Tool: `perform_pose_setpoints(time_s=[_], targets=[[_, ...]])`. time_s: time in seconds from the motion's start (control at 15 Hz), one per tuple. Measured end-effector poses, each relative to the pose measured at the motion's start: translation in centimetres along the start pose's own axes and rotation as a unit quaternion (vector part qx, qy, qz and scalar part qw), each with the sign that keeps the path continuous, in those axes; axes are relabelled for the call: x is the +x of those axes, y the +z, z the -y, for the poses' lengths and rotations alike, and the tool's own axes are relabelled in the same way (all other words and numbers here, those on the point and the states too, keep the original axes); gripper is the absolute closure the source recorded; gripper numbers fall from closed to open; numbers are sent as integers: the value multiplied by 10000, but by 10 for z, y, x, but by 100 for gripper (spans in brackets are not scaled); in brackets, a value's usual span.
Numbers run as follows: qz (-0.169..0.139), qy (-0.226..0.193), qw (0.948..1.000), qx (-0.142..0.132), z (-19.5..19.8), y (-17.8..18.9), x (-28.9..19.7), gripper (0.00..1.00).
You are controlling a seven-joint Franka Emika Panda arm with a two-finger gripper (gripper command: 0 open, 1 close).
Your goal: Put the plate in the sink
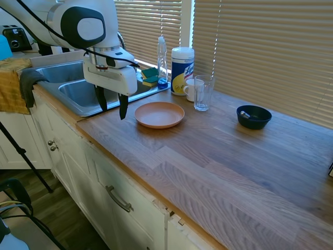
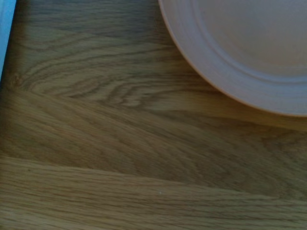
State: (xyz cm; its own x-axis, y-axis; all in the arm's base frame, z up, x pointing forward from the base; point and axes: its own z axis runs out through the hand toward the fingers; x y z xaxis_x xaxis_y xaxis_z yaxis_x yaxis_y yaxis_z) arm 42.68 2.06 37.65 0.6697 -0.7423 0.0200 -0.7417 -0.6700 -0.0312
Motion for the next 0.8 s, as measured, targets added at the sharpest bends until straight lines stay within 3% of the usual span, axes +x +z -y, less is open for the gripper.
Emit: perform_pose_setpoints(time_s=[0.27,0.8], targets=[[-53,40,10000,64,1,-1,5,0],[-96,924,9946,471,-22,-8,98,0]])
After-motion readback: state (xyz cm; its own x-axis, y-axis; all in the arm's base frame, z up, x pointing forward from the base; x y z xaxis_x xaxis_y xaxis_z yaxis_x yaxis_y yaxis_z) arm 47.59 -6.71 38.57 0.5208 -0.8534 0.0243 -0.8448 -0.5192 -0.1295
